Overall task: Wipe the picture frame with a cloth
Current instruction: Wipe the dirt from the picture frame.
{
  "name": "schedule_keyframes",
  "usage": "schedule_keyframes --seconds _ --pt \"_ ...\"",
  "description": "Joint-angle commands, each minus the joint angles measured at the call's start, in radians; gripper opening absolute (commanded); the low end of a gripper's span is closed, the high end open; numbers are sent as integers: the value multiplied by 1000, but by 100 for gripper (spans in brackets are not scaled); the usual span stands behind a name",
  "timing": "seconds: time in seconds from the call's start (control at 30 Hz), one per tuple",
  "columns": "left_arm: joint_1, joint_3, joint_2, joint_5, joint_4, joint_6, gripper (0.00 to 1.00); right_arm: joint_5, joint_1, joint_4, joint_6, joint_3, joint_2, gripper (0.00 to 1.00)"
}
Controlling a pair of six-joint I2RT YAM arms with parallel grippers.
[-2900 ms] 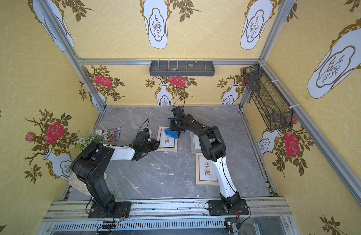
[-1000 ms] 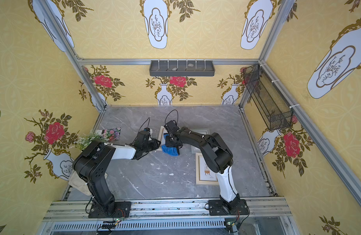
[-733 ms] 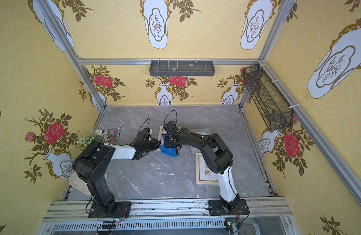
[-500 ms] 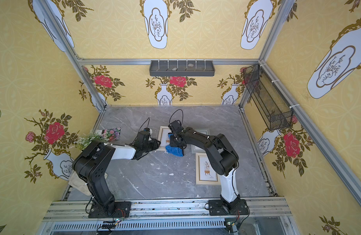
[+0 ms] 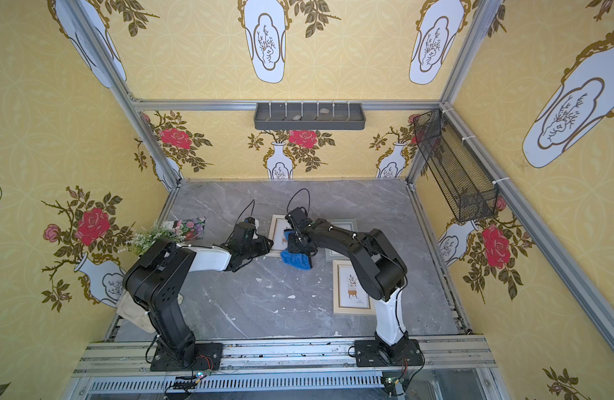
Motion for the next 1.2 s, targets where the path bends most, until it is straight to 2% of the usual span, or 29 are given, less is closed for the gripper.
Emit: schedule_keyframes --seconds 0.0,0.27,0.6,0.93,1.17 --pt "4 -25 32 -71 -445 -22 18 34 14 -42 -14 0 -4 10" --pt "4 -21 19 -88 -473 -16 18 9 126 -52 -16 155 108 10" --pt "4 -26 17 -91 -468 -20 18 71 37 -58 -40 -15 -17 10" --pt "4 -30 15 -97 -473 -24 18 21 141 -43 -40 139 98 10" --pt "4 -38 10 -104 -468 -22 18 58 58 -58 -49 36 35 10"
